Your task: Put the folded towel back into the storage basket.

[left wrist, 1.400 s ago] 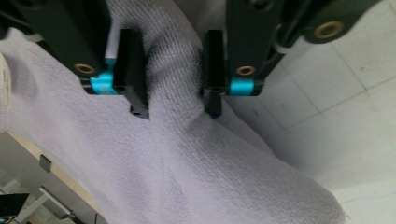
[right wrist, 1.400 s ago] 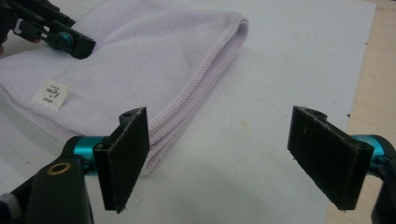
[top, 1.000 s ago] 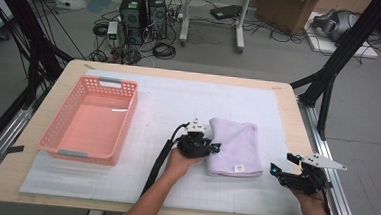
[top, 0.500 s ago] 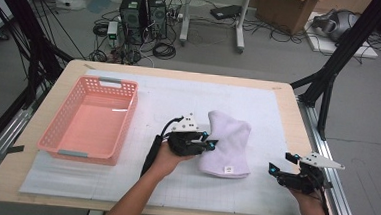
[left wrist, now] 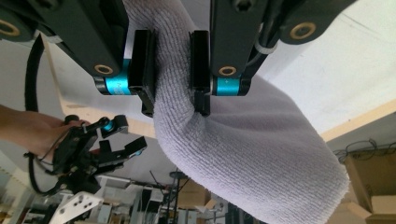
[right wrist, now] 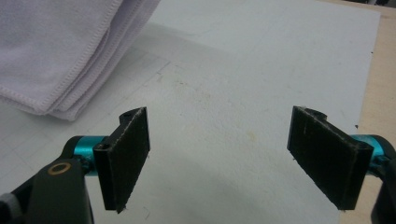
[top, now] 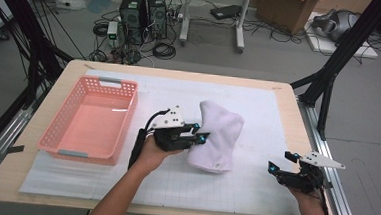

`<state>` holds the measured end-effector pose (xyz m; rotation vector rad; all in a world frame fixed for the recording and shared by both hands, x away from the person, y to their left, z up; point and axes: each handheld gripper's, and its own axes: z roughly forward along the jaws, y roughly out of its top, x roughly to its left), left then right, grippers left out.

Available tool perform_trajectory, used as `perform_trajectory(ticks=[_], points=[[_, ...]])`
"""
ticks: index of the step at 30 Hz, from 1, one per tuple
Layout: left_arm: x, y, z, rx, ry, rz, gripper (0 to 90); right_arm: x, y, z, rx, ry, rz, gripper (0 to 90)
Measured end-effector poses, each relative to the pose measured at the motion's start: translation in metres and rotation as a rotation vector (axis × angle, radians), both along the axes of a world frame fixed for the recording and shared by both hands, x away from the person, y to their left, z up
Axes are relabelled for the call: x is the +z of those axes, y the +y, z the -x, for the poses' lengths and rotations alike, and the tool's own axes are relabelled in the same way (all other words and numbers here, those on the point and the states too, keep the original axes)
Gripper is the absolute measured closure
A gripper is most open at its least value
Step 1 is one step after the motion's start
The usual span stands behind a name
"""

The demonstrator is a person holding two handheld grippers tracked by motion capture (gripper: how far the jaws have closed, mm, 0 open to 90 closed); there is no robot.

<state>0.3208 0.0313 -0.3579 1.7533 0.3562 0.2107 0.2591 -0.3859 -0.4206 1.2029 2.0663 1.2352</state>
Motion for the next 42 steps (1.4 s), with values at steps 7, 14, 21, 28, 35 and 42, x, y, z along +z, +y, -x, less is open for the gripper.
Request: perform_trajectory(ticks=[7, 14, 21, 28, 35, 42], points=[[0.013, 0.019, 0.001, -0.005, -0.029, 0.074, 76.1, 0.001, 0.003, -0.001, 0.001, -0.002, -0.002, 19.9], [0.025, 0.04, 0.001, 0.002, -0.051, 0.125, 76.2, 0.003, 0.004, -0.001, 0.002, -0.012, -0.01, 19.9], [0.038, 0.061, 0.0, -0.004, -0.068, 0.137, 76.2, 0.003, 0.005, -0.002, 0.002, -0.016, -0.009, 19.9], [0.052, 0.086, -0.001, -0.003, -0.087, 0.152, 76.1, 0.004, 0.004, -0.002, -0.006, -0.018, -0.007, 19.9], [0.063, 0.116, 0.001, 0.013, -0.107, 0.174, 76.1, 0.004, 0.006, -0.002, -0.003, -0.019, -0.004, 19.9], [0.071, 0.149, 0.003, 0.052, -0.123, 0.187, 76.1, 0.005, 0.007, -0.003, -0.004, -0.023, -0.004, 19.9]])
